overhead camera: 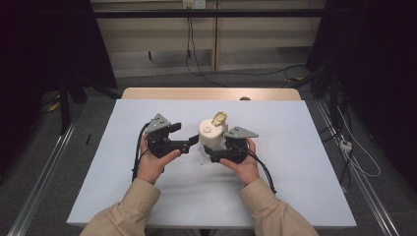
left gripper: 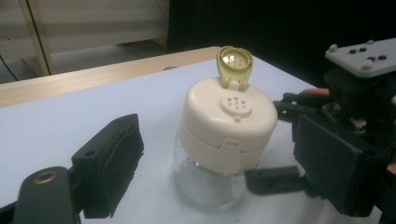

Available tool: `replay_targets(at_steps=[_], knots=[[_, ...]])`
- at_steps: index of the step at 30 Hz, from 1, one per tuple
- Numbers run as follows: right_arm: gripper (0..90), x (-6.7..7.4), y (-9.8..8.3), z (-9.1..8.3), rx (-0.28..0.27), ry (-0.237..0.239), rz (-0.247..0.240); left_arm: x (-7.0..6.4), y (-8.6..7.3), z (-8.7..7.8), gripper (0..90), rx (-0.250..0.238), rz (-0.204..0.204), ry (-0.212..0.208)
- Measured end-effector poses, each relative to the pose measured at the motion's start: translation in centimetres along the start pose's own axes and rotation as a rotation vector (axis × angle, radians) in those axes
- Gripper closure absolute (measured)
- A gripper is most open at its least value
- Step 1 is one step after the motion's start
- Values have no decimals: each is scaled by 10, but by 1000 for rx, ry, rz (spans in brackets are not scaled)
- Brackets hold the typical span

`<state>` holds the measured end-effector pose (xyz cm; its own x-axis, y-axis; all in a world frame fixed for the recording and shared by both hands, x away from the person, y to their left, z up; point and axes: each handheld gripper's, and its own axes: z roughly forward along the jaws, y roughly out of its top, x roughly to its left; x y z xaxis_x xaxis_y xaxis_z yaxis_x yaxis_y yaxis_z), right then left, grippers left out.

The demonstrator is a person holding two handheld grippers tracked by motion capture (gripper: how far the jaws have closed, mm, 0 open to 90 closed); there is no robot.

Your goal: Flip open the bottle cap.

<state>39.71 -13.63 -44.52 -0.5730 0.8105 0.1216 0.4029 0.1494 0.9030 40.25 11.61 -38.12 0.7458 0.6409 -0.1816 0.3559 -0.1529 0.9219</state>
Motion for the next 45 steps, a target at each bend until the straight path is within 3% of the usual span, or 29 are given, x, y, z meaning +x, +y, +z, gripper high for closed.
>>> replay_targets(at_steps=[13, 19, 23, 26, 33, 45], knots=[[75, -4, -7, -36, -18, 6, -42, 15, -31, -29, 117, 28, 7, 27], [80, -8, -14, -54, -33, -6, -44, 22, -44, -41, 105, 21, -30, 28], [79, -12, -18, -66, -46, -13, -33, 27, -50, -49, 105, 15, -33, 41], [64, -14, -23, -74, -46, -10, -35, 30, -54, -53, 102, 13, -42, 50], [62, -18, -34, -93, -47, -17, -64, 34, -59, -60, 98, 19, -21, 65], [58, -30, -51, -124, -54, -43, -53, 33, -64, -68, 90, 22, 0, 55]])
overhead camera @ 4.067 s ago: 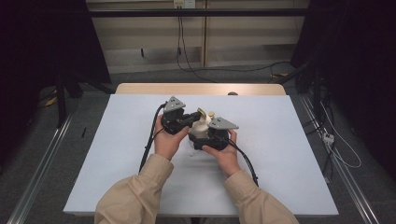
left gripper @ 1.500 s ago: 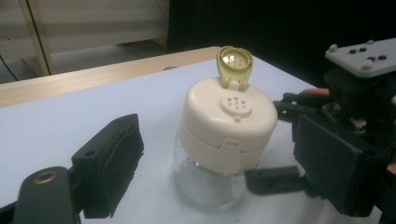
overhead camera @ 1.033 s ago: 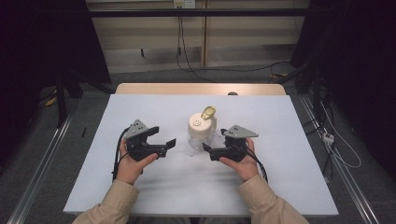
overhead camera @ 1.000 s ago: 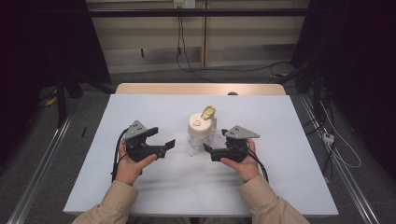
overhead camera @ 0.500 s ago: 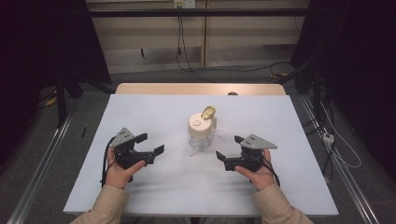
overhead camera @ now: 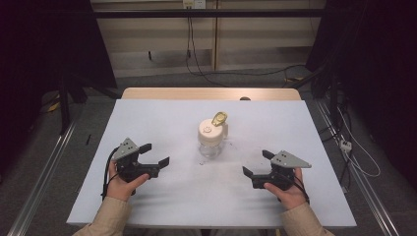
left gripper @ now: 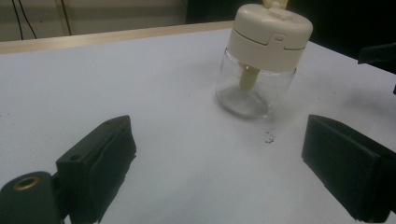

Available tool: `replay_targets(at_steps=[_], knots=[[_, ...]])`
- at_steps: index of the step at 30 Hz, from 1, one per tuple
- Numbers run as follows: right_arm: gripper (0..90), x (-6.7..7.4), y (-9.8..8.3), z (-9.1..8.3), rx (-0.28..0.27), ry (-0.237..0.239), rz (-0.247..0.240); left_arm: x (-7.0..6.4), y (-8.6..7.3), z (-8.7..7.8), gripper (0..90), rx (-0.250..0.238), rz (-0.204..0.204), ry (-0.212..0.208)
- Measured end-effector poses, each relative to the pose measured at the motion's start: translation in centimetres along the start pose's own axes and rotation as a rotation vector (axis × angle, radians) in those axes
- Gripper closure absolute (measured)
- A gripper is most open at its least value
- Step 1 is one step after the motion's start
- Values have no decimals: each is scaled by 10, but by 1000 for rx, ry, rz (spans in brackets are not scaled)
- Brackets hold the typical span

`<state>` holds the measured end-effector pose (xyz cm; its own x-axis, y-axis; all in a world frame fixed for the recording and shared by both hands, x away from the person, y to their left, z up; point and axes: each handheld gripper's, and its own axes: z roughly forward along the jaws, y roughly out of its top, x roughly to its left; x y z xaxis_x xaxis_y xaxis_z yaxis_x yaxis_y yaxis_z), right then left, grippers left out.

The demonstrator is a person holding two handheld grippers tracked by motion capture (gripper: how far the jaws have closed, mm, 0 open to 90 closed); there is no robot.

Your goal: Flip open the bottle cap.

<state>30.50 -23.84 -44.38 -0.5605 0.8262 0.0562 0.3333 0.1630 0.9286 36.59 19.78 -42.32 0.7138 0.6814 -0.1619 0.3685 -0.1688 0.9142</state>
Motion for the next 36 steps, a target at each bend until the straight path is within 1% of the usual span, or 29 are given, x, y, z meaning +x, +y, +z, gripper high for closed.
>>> replay_targets(at_steps=[4, 6, 9, 10, 18, 20, 22, 24, 25, 27, 30, 31, 36], knots=[[59, 1, -2, -6, 5, -8, -23, 1, -2, -3, 90, -4, 1, -1], [60, 0, -2, -9, 3, -10, -24, 3, -3, -4, 90, -4, 2, 2], [63, -2, -4, -14, 2, -14, -21, 4, -4, -6, 90, -5, 8, 7], [63, -3, -5, -15, 1, -16, -20, 4, -5, -7, 90, -9, 5, 7], [62, -7, -12, -25, 3, -26, -7, 8, -8, -14, 90, 0, 13, 19], [63, -8, -13, -27, 1, -26, -2, 8, -8, -16, 90, 3, 25, 27], [64, -9, -14, -28, 0, -25, 9, 9, -9, -18, 90, -1, 24, 23], [64, -11, -15, -29, 2, -28, 3, 10, -9, -21, 90, 1, 30, 25], [64, -12, -16, -30, 1, -31, 6, 10, -10, -22, 90, 2, 22, 25], [64, -13, -17, -31, 1, -35, 5, 11, -12, -25, 90, 4, 23, 31], [66, -14, -17, -31, 3, -40, 7, 13, -15, -29, 83, 6, 14, 38], [66, -14, -18, -31, 3, -40, 6, 13, -16, -30, 83, 4, 4, 37], [67, -13, -17, -31, 2, -40, 4, 14, -18, -32, 83, 6, 5, 39]])
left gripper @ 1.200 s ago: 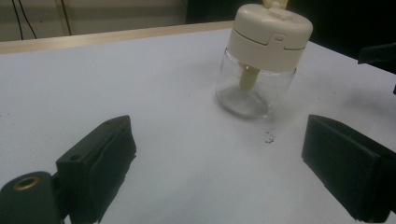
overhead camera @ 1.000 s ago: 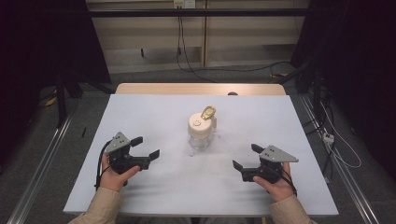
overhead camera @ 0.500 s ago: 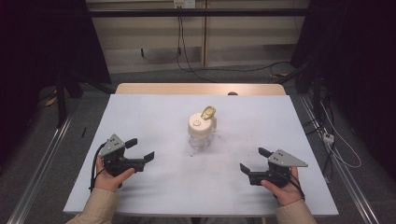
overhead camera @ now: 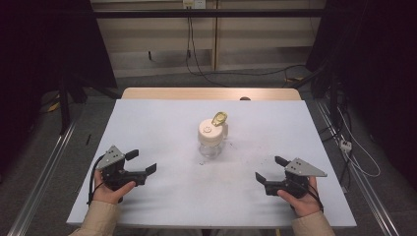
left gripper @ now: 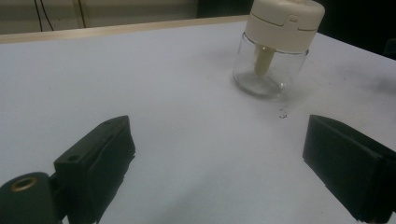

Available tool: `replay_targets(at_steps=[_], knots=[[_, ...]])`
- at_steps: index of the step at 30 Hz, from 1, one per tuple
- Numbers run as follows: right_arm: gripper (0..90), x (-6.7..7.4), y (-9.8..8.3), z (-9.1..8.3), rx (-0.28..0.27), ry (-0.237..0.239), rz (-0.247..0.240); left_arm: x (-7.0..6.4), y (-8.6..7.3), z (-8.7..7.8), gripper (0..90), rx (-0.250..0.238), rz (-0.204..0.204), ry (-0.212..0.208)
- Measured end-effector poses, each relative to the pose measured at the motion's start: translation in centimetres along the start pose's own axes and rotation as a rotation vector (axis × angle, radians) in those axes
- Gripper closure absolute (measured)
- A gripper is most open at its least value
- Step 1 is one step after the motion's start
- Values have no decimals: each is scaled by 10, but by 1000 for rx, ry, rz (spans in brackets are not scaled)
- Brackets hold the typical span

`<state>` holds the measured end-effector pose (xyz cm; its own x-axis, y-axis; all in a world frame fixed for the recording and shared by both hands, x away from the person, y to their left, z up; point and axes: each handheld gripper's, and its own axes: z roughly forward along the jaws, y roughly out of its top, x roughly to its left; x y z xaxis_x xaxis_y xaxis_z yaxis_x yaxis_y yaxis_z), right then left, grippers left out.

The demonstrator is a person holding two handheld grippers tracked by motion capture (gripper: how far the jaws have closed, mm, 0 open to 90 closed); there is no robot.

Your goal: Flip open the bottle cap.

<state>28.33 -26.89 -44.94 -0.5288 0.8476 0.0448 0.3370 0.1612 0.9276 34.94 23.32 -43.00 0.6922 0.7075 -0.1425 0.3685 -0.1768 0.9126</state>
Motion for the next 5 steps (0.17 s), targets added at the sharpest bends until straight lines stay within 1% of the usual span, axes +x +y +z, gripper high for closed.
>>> replay_targets(at_steps=[5], knots=[[68, 0, 0, 1, 4, -2, -5, 2, -1, -1, 81, -2, -13, 3]])
